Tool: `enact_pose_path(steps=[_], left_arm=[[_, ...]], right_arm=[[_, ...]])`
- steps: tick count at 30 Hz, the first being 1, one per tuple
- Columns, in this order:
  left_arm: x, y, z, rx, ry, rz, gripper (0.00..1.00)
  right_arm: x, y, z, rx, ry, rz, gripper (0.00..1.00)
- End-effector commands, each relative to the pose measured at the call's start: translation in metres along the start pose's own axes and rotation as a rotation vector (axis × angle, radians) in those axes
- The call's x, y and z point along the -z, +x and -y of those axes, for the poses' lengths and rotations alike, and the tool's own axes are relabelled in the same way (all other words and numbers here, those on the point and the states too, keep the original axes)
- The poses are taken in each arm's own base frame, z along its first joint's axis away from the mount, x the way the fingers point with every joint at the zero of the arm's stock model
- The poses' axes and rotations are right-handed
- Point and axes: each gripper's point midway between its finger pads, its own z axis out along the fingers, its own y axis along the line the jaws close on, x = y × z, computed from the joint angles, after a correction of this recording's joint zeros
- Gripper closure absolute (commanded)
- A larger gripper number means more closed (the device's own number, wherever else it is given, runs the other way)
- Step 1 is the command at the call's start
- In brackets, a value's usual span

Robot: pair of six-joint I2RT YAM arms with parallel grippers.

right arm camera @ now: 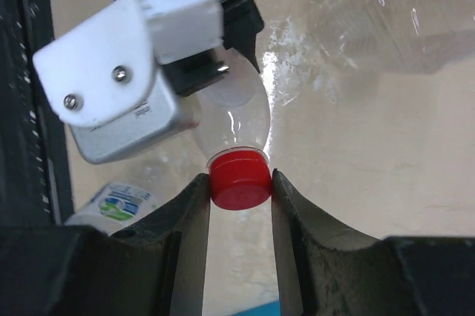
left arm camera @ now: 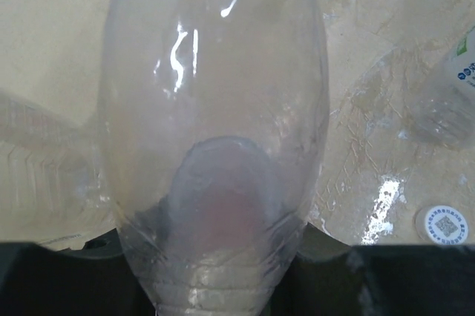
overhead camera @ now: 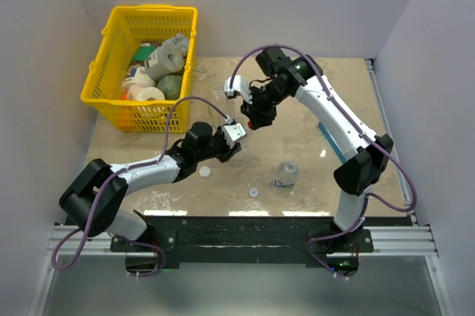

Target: Screw on the bottle caps

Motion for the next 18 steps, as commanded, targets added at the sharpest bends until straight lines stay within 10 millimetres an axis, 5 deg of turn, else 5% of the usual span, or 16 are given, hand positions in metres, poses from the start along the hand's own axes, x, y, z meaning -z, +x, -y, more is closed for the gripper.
enact_pose_path(steps=[1, 5, 9, 18], left_arm=[[0.013, -0.109, -0.047, 0.024, -0.243, 0.366, 1.00], [0.008, -0.099, -0.044, 0.047, -0.229, 0.335, 1.00], [0.004, -0.086, -0.040, 0.066, -0.212, 0.287, 1.00], [-0.002, -0.073, -0.031, 0.108, -0.163, 0.226, 1.00]], right_arm=[[0.003, 0.007, -0.023, -0.532, -0.134, 0.032, 1.00], [0.025, -0.013, -0.004, -0.659, -0.123, 0.162, 0.98], [0.053, -0.034, 0.009, -0.675, -0.059, 0.260, 0.75], [0.103, -0.076, 0.000, -0.665, -0.090, 0.454, 0.50]])
